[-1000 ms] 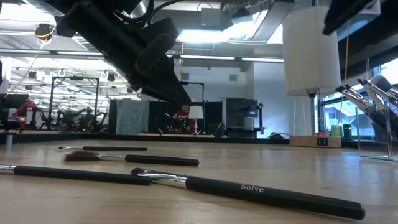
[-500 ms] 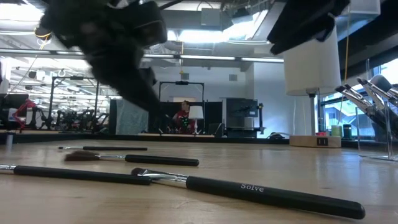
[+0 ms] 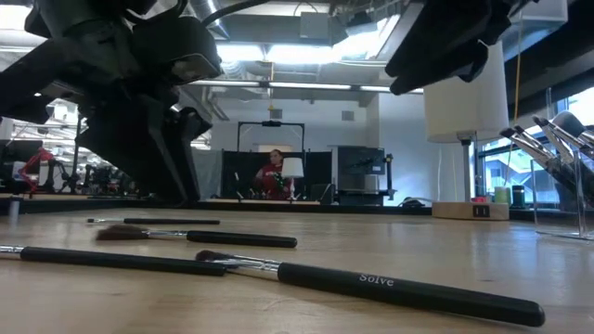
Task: Put items in baskets/containers
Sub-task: Put the highlighter brush into the middle section of the transparent organizer
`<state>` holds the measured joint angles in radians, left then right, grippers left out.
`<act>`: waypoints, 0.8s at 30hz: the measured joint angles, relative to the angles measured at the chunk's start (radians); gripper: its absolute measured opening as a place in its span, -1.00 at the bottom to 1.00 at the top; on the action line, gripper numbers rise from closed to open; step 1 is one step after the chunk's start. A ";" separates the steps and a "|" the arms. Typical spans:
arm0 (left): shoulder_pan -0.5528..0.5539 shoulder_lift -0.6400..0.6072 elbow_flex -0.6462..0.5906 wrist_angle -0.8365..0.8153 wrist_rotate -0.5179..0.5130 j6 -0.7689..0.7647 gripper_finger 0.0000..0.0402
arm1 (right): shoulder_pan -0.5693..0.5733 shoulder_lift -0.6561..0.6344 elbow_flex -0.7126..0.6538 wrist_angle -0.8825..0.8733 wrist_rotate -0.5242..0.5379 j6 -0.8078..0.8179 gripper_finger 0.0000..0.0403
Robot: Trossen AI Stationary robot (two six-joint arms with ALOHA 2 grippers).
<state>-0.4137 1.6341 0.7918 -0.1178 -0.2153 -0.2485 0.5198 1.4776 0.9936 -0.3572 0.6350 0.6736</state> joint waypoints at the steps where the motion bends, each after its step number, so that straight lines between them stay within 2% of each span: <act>1: -0.002 0.000 0.000 0.000 0.000 0.000 -0.46 | 0.000 0.000 0.000 0.007 0.001 -0.003 0.02; 17: -0.006 0.128 0.006 0.005 -0.001 0.055 -0.63 | 0.003 0.000 0.000 0.011 0.001 -0.001 0.02; 24: -0.026 0.113 0.003 0.022 -0.047 0.151 -0.87 | 0.003 0.000 0.000 0.009 0.001 0.000 0.02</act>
<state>-0.4402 1.7470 0.7948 -0.0959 -0.2624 -0.0972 0.5232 1.4776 0.9936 -0.3483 0.6357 0.6731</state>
